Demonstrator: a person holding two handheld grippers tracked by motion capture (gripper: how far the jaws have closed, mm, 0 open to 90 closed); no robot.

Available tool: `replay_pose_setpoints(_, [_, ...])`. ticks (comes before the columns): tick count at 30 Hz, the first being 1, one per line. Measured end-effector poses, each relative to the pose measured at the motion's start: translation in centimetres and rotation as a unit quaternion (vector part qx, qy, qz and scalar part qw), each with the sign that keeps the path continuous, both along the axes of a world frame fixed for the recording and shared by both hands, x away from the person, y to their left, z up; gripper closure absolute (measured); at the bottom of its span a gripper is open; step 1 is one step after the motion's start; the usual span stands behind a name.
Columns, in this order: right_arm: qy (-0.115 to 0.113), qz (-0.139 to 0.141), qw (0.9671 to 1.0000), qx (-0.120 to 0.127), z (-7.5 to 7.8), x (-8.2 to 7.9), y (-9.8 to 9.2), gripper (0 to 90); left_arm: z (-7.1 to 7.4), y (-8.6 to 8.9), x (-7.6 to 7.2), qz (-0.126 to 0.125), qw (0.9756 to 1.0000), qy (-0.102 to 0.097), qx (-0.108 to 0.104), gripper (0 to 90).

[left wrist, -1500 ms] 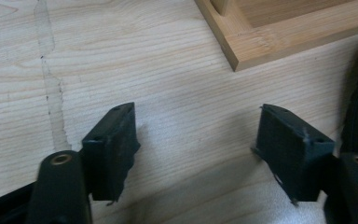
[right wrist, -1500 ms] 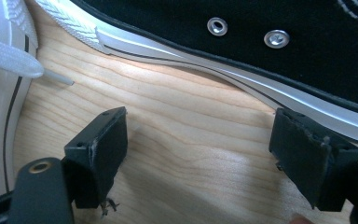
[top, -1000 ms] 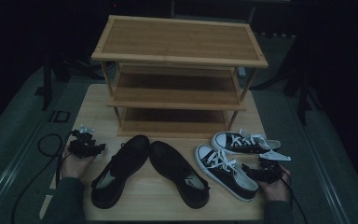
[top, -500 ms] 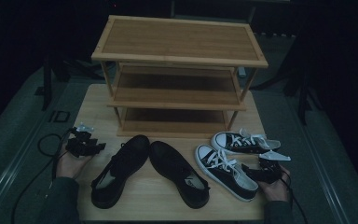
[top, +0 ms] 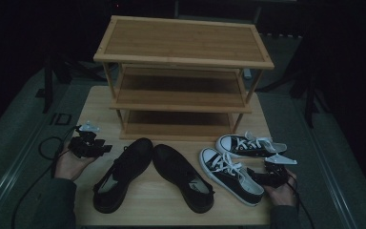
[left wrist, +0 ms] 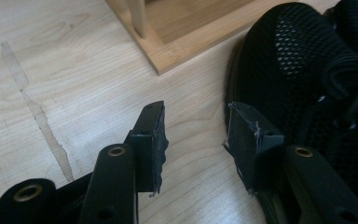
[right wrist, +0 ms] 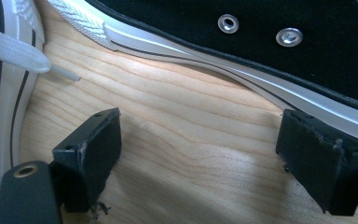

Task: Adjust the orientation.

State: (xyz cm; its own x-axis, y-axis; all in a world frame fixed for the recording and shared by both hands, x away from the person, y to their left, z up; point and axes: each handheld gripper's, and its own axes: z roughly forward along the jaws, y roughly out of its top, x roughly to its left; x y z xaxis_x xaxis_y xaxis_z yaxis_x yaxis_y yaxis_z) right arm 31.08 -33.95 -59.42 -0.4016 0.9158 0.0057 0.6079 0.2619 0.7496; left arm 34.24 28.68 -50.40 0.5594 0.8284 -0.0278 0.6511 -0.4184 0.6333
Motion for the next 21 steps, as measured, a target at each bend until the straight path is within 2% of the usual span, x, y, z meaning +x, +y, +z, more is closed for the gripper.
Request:
replay_pose_setpoints(3, [0.0,0.0,1.0,0.0,0.0,0.0,0.0,14.0,0.7,-0.3,-0.2,-0.01,0.9999,-0.005,-0.009,57.2])
replay_pose_setpoints(21, [0.001,0.001,1.0,0.0,0.0,0.0,0.0,13.8,3.4,-1.9,-1.5,-0.058,0.9982,-0.01,-0.015,56.6])
